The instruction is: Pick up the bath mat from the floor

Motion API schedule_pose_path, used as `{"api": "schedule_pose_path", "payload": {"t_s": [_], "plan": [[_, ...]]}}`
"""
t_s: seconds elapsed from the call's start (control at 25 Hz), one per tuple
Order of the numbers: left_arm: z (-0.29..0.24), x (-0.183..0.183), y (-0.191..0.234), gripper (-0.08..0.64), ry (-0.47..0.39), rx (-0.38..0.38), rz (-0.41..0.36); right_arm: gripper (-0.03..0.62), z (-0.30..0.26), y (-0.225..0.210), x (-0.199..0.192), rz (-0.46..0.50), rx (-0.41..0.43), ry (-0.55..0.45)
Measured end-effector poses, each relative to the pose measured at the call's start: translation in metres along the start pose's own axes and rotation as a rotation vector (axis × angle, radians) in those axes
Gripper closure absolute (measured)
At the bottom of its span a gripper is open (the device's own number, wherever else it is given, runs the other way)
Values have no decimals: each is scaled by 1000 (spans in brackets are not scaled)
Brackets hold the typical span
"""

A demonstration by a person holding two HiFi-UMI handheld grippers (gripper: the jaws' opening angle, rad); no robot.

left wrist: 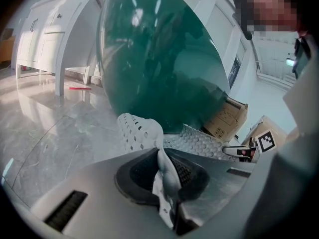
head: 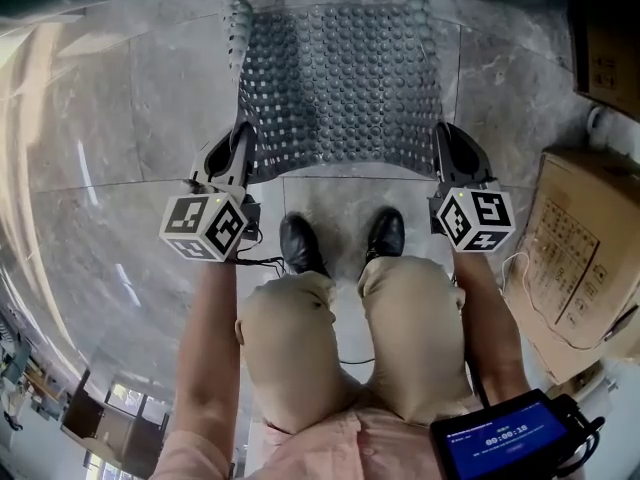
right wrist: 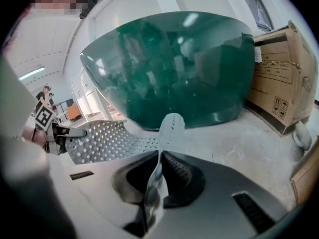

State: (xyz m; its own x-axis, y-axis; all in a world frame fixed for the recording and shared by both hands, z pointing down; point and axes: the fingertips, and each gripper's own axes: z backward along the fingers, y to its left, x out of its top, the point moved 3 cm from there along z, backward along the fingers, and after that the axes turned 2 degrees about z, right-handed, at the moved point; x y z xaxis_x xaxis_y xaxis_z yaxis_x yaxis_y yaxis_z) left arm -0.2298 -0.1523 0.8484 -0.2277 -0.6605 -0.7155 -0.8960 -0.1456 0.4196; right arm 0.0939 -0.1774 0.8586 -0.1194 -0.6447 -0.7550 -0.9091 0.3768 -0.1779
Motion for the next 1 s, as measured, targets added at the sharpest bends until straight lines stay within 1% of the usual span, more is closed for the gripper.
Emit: {"api": "schedule_pose_path", "payload": {"t_s": [0.28, 0.48, 0.8, 1.0], "plan": [[0, 8, -9, 525, 0, -35, 7, 565, -1, 20, 12, 11, 35, 5], [0, 13, -21, 525, 7, -59, -3, 565, 1, 33, 20, 18, 66, 7], [7, 31, -32, 525, -8, -50, 9, 565, 12, 38, 39, 13, 90, 5], [12, 39, -45, 525, -1, -69, 9, 565, 15, 53, 48, 8, 118, 13]]}}
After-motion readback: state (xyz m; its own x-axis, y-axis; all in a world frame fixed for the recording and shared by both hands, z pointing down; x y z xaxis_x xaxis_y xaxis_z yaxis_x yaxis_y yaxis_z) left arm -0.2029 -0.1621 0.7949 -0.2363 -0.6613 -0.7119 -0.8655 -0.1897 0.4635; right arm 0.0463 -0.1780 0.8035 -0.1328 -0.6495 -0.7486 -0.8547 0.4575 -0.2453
